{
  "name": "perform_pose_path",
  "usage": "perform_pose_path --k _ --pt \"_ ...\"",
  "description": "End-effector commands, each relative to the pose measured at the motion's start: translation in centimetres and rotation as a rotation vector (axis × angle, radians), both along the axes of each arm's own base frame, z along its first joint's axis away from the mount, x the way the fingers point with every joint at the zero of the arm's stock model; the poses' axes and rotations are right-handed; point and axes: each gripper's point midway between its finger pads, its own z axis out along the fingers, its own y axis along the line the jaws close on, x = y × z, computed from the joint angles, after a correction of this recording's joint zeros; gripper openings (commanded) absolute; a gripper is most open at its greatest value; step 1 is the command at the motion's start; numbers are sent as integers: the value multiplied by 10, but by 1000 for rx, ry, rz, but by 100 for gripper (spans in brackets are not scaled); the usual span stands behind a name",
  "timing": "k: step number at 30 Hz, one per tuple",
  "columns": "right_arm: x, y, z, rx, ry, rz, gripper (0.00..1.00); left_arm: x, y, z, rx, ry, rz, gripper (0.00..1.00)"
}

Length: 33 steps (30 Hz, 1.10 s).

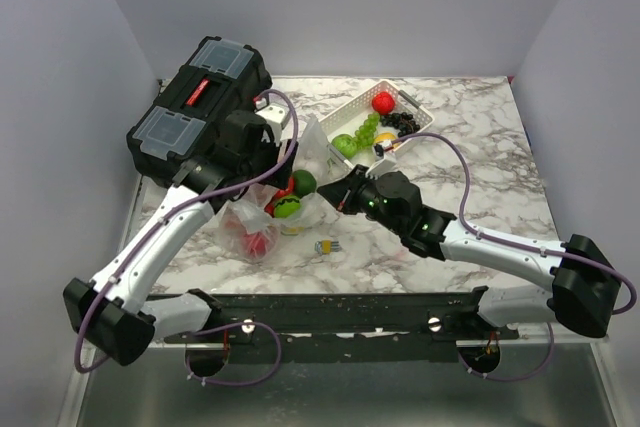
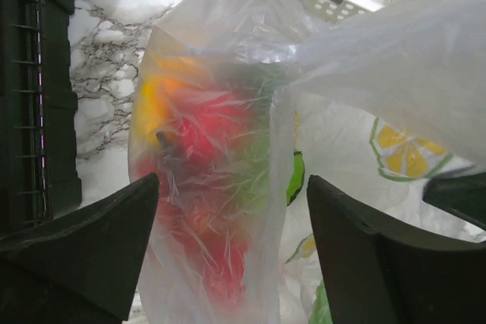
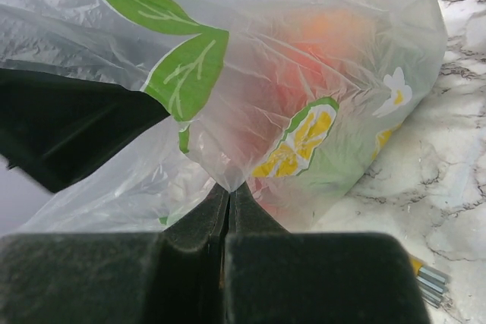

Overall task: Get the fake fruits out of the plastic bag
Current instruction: Adjust the plastic bag at the center of the board.

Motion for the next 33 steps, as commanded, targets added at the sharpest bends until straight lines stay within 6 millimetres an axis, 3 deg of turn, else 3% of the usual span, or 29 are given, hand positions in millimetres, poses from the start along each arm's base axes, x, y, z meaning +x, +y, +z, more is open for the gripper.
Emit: perform_pose_path --k 1,7,9,11,15,18,23,25,29,31,33 --pt "-6 3 2 -10 -33 44 1 9 1 -15 91 99 4 72" --pt "-5 0 4 -24 -51 40 1 18 1 -28 133 122 17 58" --pt "-5 -2 3 -32 -54 35 1 22 8 -30 170 117 47 38" --pt "-6 -5 -3 -61 -44 35 1 26 17 -26 197 95 89 2" --pt "-15 -9 -24 -126 -24 74 1 34 37 -11 205 6 217 0" --pt "-17 -24 -54 -212 33 41 1 32 50 5 191 -55 292 0" --pt "-17 -71 -109 -383 107 -103 1 27 46 24 103 -179 244 0" --pt "-19 -81 -120 -423 125 -121 1 25 41 23 76 -207 213 0" --pt "-20 -75 -117 -435 119 -86 1 21 30 20 35 -213 151 0" --pt "-18 -72 -103 -462 102 -71 10 20 25 19 26 -203 122 0" --pt "-15 -69 -84 -473 57 -49 26 19 23 19 22 -197 107 0"
